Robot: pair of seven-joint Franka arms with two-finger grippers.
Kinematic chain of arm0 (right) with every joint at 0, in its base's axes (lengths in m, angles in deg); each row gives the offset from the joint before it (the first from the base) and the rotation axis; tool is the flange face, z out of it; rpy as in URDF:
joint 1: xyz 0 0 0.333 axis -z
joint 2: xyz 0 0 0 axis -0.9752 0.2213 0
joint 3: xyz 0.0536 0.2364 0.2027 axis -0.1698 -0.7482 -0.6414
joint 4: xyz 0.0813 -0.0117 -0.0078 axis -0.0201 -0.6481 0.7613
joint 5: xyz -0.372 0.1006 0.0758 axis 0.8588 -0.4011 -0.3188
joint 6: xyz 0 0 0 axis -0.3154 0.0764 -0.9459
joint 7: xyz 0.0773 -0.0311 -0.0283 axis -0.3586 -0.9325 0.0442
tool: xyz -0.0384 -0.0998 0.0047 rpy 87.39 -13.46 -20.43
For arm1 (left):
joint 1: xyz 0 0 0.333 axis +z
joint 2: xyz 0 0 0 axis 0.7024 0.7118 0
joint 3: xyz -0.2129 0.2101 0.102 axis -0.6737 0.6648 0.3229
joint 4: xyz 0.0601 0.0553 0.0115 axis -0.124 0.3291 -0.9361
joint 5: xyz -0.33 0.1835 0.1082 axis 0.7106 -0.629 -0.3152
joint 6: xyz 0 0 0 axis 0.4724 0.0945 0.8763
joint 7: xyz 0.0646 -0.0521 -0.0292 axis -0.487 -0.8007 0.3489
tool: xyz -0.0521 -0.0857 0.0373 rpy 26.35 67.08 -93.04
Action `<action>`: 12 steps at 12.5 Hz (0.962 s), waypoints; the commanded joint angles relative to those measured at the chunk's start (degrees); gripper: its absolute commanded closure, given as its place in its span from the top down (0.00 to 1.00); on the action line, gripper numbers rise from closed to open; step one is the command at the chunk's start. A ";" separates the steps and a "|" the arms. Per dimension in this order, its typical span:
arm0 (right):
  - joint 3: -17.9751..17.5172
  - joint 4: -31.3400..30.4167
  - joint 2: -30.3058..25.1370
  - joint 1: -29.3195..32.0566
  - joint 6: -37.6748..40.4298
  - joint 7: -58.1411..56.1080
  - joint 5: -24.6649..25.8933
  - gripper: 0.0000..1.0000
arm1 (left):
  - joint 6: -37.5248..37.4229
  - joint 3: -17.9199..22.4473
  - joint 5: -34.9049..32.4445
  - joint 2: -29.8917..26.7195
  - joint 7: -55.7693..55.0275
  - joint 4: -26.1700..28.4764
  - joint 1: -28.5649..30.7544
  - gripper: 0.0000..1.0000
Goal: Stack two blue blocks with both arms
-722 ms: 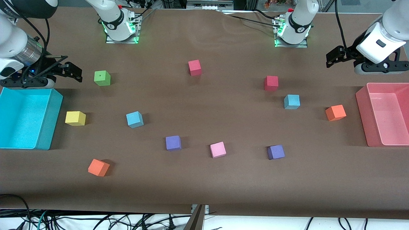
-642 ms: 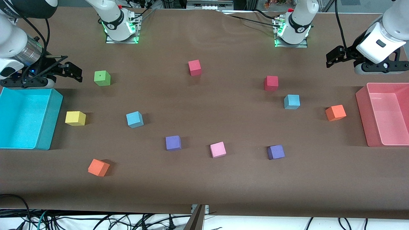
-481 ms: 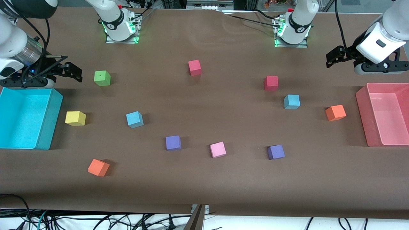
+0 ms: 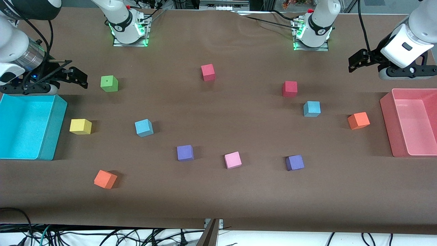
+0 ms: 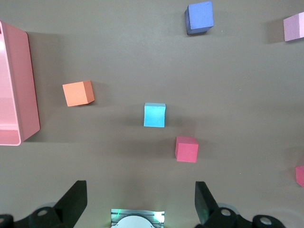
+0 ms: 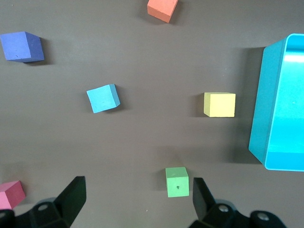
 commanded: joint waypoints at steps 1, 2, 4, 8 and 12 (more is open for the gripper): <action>-0.40 1.30 0.56 0.73 0.53 0.05 -0.70 0.99 | -0.61 0.23 -0.74 -0.36 1.19 0.03 -0.06 1.00; -0.40 1.30 0.56 0.73 0.62 -0.03 -0.61 0.99 | -0.61 0.23 -0.74 -0.27 1.19 0.03 -0.06 1.00; -0.48 1.30 0.56 0.73 0.88 -0.03 -0.69 0.99 | -0.61 0.23 -0.74 -0.36 1.19 0.03 -0.06 1.00; -0.66 1.30 0.56 0.73 0.88 0.14 -0.78 0.99 | -0.61 0.23 -0.74 -0.27 1.10 0.12 -0.06 1.00; -0.84 1.04 0.65 0.73 0.88 -0.65 -0.78 0.99 | -0.61 0.23 -0.74 -0.27 1.02 0.38 0.03 1.00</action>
